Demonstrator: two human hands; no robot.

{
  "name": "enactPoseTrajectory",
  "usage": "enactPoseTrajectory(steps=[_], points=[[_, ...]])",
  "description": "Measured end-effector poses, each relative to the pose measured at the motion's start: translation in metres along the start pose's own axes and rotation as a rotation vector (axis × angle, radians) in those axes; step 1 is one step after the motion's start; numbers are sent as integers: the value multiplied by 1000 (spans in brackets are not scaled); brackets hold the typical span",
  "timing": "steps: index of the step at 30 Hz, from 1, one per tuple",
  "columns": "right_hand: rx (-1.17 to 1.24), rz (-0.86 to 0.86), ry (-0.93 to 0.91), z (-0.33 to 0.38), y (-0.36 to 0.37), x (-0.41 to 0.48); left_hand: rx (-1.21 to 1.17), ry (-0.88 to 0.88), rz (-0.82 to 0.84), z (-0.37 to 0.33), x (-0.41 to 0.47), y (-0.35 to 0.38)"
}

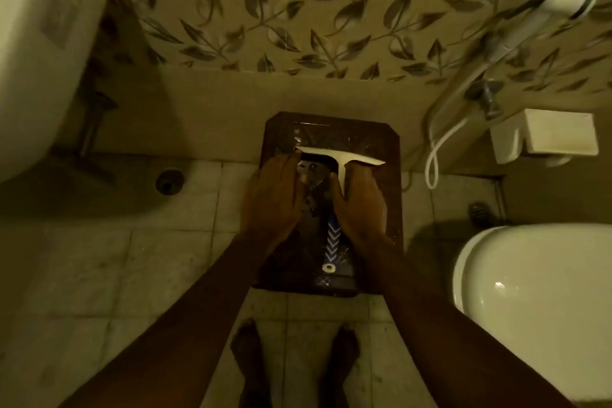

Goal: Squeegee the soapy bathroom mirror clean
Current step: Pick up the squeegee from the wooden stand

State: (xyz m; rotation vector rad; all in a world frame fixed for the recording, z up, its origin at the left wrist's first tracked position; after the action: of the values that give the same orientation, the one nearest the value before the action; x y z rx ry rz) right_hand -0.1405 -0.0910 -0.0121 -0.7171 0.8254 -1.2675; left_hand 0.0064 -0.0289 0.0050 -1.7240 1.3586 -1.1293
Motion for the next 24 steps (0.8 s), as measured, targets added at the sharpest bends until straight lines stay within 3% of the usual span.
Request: enactPoseTrajectory(steps=[4, 7, 14, 24], points=[[146, 106, 274, -1, 14, -1, 15, -45, 25, 1, -1, 2], [223, 119, 359, 5, 16, -4, 26, -47, -4, -1, 2, -9], [431, -3, 319, 75, -49, -23, -14, -70, -111, -22, 15, -92], [727, -120, 85, 233, -170, -81, 124, -47, -305, -30, 14, -289]])
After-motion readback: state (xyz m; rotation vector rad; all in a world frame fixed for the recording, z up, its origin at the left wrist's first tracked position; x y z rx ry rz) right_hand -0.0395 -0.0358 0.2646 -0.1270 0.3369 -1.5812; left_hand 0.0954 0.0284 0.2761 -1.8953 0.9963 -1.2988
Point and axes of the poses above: each hand's wrist, its own x-axis towards the middle knuckle, its own y-axis out of the palm, z = x × y, the point moved 3 cm from there along x, towards the middle knuckle, and after that the axes turned 8 degrees about y, right-handed, at the moved point
